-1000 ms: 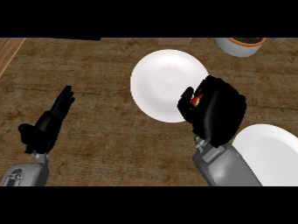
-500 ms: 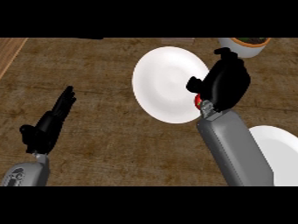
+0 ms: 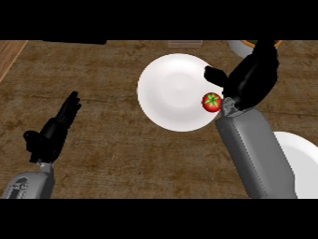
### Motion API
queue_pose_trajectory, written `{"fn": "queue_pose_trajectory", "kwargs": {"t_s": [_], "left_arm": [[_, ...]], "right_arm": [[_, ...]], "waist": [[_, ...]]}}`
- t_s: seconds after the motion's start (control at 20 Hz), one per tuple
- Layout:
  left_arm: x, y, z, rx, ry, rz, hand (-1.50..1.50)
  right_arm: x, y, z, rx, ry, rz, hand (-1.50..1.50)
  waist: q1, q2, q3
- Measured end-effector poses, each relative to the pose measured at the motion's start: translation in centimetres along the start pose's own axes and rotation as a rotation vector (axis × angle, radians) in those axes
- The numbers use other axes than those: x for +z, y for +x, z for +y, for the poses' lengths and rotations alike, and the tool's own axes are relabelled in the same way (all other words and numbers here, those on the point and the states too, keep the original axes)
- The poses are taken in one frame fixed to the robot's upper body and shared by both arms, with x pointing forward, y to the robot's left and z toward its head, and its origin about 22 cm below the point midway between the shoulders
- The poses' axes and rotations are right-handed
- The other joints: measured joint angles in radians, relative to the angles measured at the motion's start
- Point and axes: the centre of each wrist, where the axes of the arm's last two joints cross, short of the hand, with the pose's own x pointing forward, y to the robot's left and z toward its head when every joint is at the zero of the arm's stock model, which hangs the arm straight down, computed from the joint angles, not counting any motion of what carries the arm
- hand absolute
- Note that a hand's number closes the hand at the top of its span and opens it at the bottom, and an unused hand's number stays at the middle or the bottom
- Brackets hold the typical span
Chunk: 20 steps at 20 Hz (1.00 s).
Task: Pick the tomato from the plate and place it in the plate
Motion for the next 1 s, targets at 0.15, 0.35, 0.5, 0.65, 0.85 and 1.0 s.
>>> {"fn": "queue_pose_trajectory", "kwargs": {"t_s": [0.15,0.35,0.5,0.65,0.85,1.0], "left_arm": [[0.2,-0.3,0.4,0.001,0.011,0.005,0.0],[0.7,-0.8,0.9,0.0,0.036,0.018,0.0],[1.1,-1.0,1.5,-0.002,0.053,0.023,0.0],[1.5,-1.4,1.9,-0.001,0.062,0.03,0.0],[2.0,-1.0,1.9,0.001,0.066,0.032,0.0],[2.3,-1.3,2.4,-0.002,0.076,0.033,0.0]], "right_arm": [[-0.1,-1.0,-0.4,-0.122,-0.048,0.02,-1.5],[1.1,-3.7,-1.0,-0.249,-0.084,0.047,-1.5],[3.2,-6.2,-1.3,-0.298,-0.094,0.051,-1.5],[6.3,-8.8,-2.0,-0.326,-0.071,0.054,-1.5],[9.8,-11.1,-3.9,-0.345,-0.043,0.068,-1.5],[12.2,-12.8,-5.1,-0.346,-0.02,0.087,-1.5]], "waist": [[-0.012,-0.006,0.0],[-0.037,-0.015,0.0],[-0.053,-0.019,-0.001],[-0.065,-0.021,-0.001],[-0.074,-0.022,-0.002],[-0.077,-0.02,-0.002]]}}
